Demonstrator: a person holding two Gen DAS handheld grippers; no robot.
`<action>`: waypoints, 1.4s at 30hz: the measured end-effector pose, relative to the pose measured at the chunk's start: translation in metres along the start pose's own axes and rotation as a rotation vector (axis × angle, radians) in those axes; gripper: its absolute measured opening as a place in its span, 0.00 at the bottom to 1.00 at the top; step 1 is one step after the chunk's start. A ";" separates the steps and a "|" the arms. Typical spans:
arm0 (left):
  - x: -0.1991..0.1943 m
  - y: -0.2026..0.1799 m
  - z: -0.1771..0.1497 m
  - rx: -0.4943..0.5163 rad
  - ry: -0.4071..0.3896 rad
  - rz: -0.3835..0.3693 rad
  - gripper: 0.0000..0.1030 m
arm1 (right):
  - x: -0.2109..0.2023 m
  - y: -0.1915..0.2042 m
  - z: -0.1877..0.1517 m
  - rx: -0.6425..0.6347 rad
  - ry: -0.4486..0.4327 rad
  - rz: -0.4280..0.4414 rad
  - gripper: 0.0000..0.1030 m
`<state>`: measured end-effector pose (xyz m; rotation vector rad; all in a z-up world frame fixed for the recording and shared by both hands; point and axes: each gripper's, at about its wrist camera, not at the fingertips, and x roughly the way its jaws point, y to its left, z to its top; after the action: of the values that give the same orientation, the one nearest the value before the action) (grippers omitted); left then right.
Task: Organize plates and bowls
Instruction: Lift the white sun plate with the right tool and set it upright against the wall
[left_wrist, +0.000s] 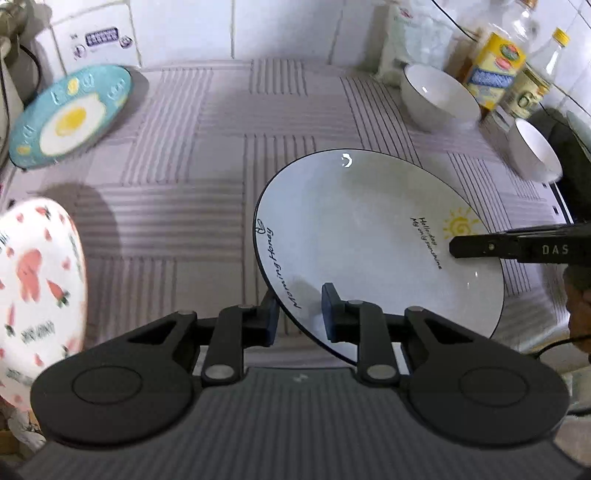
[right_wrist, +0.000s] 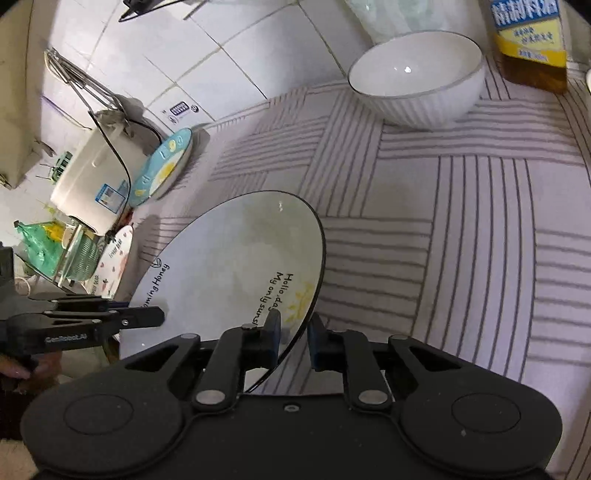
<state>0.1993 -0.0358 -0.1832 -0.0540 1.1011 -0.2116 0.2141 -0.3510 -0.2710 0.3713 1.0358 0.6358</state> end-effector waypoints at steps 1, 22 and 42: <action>-0.001 0.002 0.006 -0.002 -0.011 0.007 0.21 | 0.002 0.001 0.004 0.008 -0.004 0.010 0.19; 0.034 0.057 0.114 -0.071 -0.062 0.062 0.24 | 0.041 0.038 0.108 -0.243 -0.122 -0.014 0.23; 0.111 0.072 0.150 -0.127 0.015 0.093 0.25 | 0.084 0.037 0.106 -0.221 -0.197 -0.261 0.30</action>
<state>0.3917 0.0030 -0.2235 -0.1140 1.1288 -0.0586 0.3259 -0.2679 -0.2573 0.0996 0.7998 0.4629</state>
